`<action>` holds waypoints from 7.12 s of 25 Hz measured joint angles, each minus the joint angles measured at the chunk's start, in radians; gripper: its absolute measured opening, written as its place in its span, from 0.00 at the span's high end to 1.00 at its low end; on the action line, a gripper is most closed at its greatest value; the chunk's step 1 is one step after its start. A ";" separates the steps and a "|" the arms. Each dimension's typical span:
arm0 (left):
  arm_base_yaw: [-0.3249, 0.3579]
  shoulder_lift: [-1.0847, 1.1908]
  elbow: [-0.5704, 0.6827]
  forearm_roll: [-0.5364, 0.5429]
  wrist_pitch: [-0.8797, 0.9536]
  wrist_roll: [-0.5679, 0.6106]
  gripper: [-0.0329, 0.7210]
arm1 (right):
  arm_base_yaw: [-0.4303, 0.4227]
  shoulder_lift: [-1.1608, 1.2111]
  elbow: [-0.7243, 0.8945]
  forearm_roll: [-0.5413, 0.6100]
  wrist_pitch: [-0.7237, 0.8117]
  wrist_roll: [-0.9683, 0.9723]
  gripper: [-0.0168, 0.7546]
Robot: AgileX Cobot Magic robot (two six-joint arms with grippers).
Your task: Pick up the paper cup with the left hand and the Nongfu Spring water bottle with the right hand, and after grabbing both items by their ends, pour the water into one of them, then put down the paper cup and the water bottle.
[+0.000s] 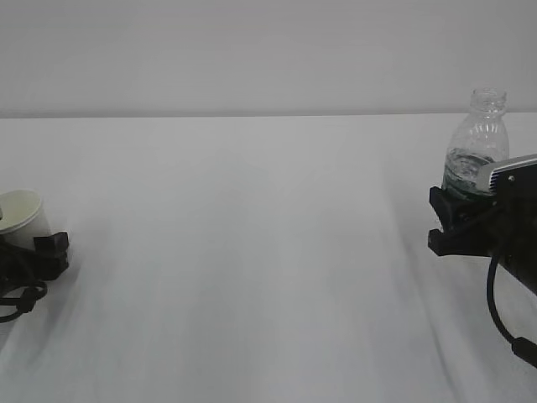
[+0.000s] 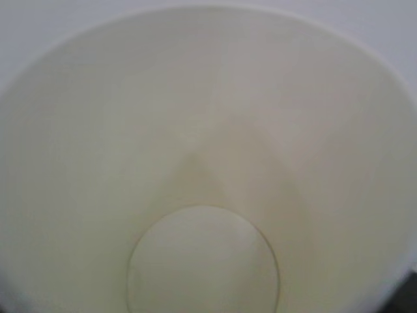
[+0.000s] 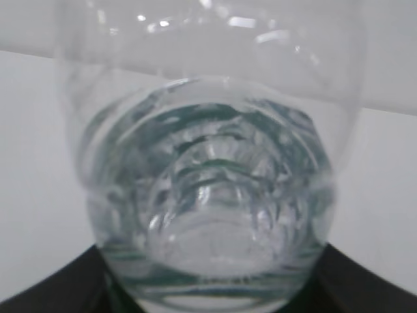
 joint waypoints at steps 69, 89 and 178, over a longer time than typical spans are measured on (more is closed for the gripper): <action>0.000 -0.035 0.000 0.525 -0.004 0.000 0.33 | 0.000 0.000 0.000 0.000 0.000 0.000 0.46; -0.119 -0.108 0.000 0.852 -0.002 -0.154 0.36 | 0.000 0.000 0.000 0.000 0.000 0.000 0.46; -0.590 -0.066 -0.428 1.081 0.126 -0.452 0.37 | 0.000 -0.419 0.235 -0.030 0.012 -0.022 0.46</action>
